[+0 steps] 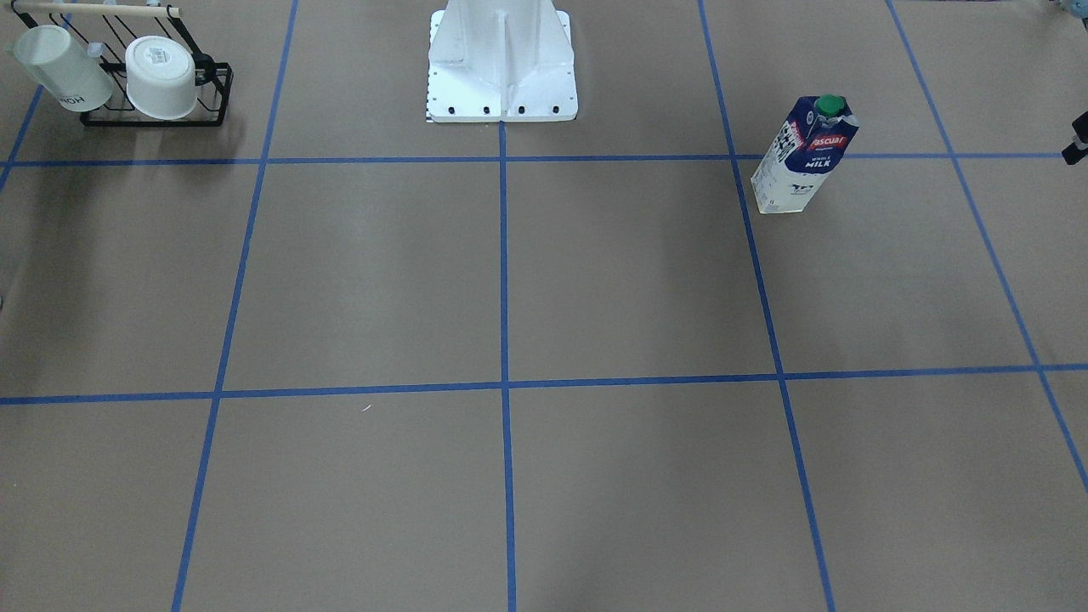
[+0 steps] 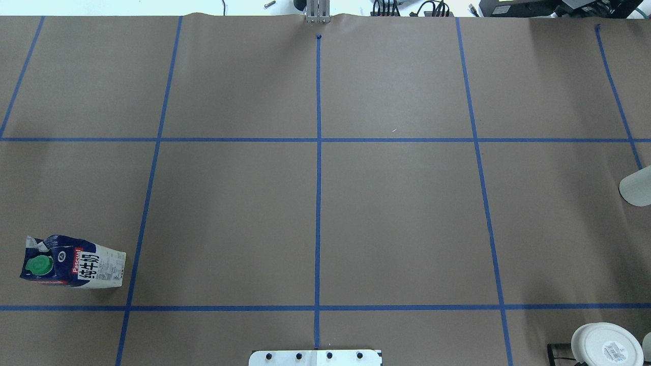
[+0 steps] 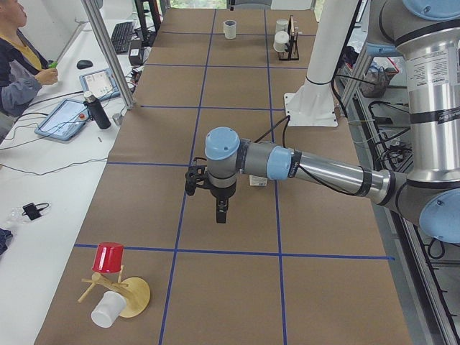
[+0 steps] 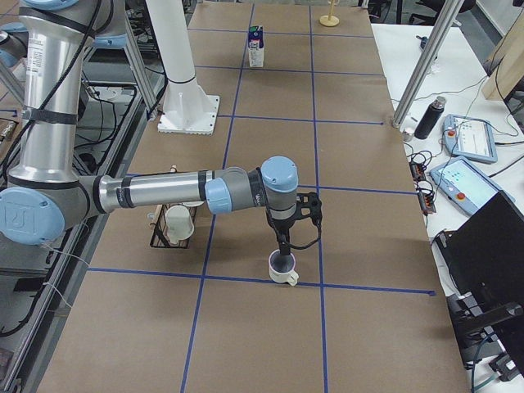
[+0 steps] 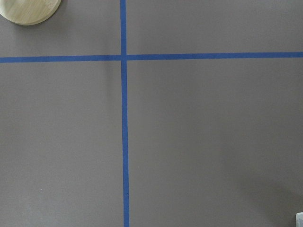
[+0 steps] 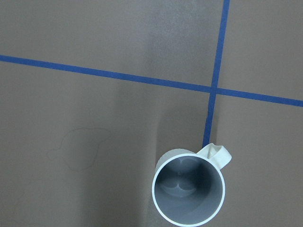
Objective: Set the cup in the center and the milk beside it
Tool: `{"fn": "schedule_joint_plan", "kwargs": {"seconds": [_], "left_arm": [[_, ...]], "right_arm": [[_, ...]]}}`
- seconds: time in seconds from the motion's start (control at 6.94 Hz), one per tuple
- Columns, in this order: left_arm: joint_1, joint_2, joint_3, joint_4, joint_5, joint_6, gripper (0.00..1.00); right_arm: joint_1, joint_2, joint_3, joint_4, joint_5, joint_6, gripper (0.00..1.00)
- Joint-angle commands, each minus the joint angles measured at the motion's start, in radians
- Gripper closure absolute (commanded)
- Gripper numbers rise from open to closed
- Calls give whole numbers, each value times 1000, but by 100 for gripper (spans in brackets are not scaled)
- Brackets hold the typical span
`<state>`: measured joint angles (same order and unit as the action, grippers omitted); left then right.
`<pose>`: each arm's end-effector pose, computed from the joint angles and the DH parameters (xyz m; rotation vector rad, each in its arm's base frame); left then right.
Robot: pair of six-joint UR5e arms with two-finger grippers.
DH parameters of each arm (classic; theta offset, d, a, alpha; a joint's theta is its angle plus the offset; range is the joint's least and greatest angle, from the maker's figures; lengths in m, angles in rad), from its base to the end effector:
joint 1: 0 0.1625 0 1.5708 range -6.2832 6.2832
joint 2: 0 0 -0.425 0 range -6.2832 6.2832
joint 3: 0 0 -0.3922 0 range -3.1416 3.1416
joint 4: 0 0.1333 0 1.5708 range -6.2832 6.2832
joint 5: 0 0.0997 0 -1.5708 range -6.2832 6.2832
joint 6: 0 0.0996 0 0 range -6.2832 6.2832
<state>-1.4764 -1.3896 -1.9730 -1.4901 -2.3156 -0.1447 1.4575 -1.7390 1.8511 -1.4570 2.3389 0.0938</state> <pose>-0.0264 -0.4194 0.5531 0.0441 0.7541 0.0044 0.0149 -0.4363 0.5851 0.1345 -0.7830 -0.1052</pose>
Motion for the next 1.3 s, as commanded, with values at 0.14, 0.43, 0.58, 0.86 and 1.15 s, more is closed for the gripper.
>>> {"fn": "schedule_joint_plan", "kwargs": {"seconds": [0.14, 0.43, 0.58, 0.86, 1.15], "left_arm": [[5, -9, 77, -97, 33, 0, 2], [5, -5, 143, -208, 30, -10, 2], [5, -2, 151, -210, 22, -9, 2], [5, -2, 152, -210, 19, -12, 2], [7, -14, 155, -210, 21, -3, 2]], "right_arm": [[0, -5, 0, 1, 1, 0, 0], [0, -33, 5, 3, 0, -5, 0], [0, -39, 7, 3, 5, -6, 0], [0, -40, 7, 1, 4, 0, 0], [0, -39, -6, 1, 0, 1, 0]]}}
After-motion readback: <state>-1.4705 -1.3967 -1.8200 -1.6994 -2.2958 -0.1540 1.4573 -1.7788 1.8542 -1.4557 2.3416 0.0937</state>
